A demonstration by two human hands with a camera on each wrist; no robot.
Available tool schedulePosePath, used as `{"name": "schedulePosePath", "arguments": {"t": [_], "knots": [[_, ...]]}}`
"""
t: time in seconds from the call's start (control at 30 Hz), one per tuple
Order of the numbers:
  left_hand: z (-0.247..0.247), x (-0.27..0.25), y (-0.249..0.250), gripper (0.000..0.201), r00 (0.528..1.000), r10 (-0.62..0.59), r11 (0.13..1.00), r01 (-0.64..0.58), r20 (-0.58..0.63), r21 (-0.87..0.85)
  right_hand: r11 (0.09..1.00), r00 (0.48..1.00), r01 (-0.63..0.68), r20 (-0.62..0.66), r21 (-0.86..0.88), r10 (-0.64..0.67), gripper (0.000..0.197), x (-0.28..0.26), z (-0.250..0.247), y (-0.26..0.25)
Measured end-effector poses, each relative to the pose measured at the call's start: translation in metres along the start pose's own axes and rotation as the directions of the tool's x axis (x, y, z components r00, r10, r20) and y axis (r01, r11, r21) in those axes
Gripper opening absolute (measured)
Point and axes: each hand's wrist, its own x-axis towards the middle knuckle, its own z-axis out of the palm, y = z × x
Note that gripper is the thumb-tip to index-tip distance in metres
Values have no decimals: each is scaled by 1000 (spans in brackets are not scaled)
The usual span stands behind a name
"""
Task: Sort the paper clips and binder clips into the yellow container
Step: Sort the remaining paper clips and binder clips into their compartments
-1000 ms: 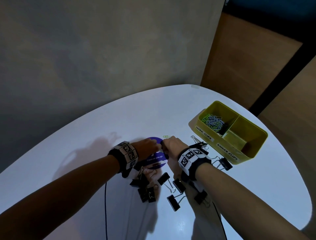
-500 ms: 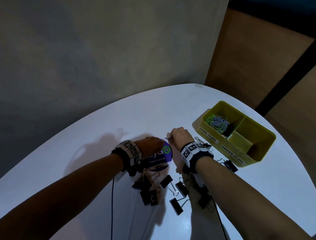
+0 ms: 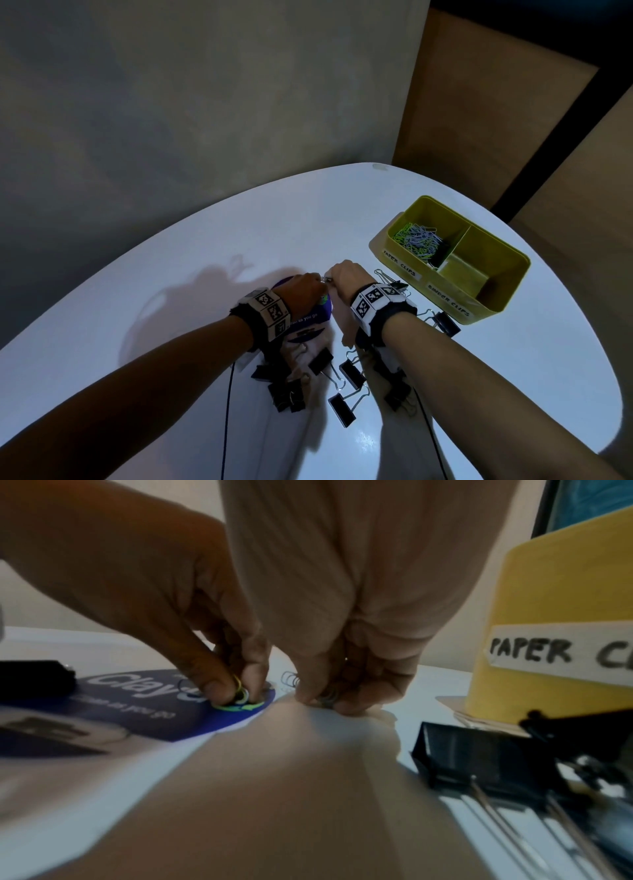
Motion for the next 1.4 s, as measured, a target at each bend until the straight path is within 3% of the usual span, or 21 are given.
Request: {"name": "schedulePosePath", "arguments": {"t": [0.17,0.27,0.33,0.43,0.57,0.7,0.83,0.93,1.13,1.3,1.4], "knots": [[1,-2,-1,19,999,-37,999,36,-22,-33,998,999,-33,-16,45,34,31,-12,-8,9],[0,-3,-1,12,1000,13,998,-14,-21,-59,997,997,-66,-32,45,67,29,-21,-19,16],[-6,-2,-9,10,997,-4,985,-8,-71,-172,993,992,-108,-53,50,111,25,-28,-24,23],[-18,0,-31,13,988,-71,986,48,-140,-161,990,988,-140,-61,26,141,25,-37,-27,31],[-17,5,-37,14,994,-68,987,55,-82,-150,985,979,-167,-129,-41,161,23,-47,-27,38],[-18,17,-29,15,996,-37,994,30,-75,-103,954,938,-246,-207,168,279,27,-55,-30,45],[-19,28,-27,21,996,88,996,-88,-13,-6,885,928,-230,-183,406,325,21,-65,-37,58],[-14,30,-36,15,994,99,992,-95,-46,81,872,929,-191,-204,452,309,19,-75,-38,64],[-2,29,-39,20,991,58,995,-48,-123,88,833,913,-156,-243,530,326,20,-82,-46,74],[-5,25,-27,22,997,-20,971,36,-68,236,798,893,-150,-266,584,362,24,-88,-52,83],[-5,24,-17,16,1000,-18,976,15,13,219,756,863,-153,-286,637,416,21,-94,-53,89]]}}
